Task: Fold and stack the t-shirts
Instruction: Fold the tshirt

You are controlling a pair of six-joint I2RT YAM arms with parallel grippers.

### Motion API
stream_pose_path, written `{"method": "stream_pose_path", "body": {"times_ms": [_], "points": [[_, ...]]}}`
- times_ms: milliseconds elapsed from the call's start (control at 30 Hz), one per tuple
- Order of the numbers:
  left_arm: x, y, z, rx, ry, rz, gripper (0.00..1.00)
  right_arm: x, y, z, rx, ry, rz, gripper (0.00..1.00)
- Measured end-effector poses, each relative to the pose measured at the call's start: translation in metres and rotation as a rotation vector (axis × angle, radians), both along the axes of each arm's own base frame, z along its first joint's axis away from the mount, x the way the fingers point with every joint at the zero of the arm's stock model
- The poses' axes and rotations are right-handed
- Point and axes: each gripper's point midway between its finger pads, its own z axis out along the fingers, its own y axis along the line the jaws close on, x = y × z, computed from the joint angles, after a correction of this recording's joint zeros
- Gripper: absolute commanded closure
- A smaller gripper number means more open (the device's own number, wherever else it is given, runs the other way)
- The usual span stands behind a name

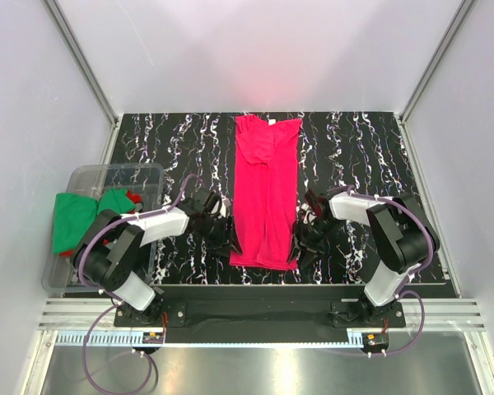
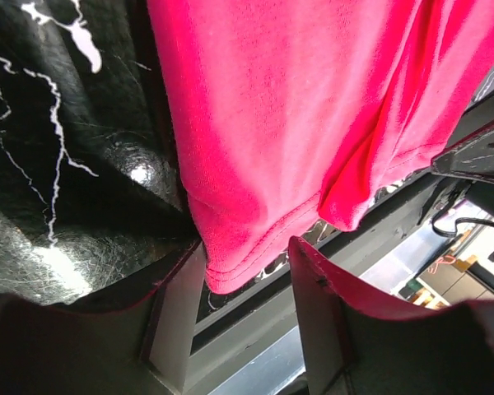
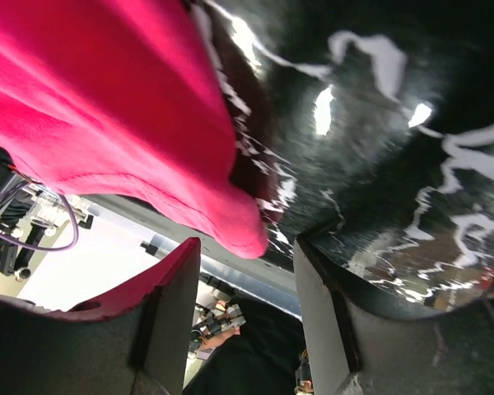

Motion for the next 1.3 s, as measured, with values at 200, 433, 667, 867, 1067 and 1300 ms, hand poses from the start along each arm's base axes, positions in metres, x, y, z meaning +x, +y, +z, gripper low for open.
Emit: {"method": "stream_pose_path", "body": {"times_ms": [200,433,667,867,1067,1300], "points": [[-0.006,0.003,-0.002,-0.008,-0.007,0.016,0.56,0.002,0.007,0.0,0.003,-0.005,-0.009,0.44],[-0.009,0.005,-0.004,-0.011,-0.003,0.024,0.61,0.01,0.016,-0.002,0.017,-0.005,-0.023,0.57],[-0.009,0.006,-0.005,-0.001,-0.003,0.025,1.0,0.011,0.025,-0.007,0.047,-0.01,-0.005,1.0],[-0.009,0.008,-0.005,0.01,-0.009,0.017,1.0,0.016,0.027,-0.003,0.064,-0.038,-0.007,1.0],[0.019,0.002,0.02,-0.005,-0.081,0.005,1.0,0.037,0.018,0.035,0.116,-0.169,-0.034,1.0],[0.082,-0.013,0.074,-0.05,-0.288,0.03,1.0,0.083,0.001,0.079,0.151,-0.343,-0.093,1.0]]}}
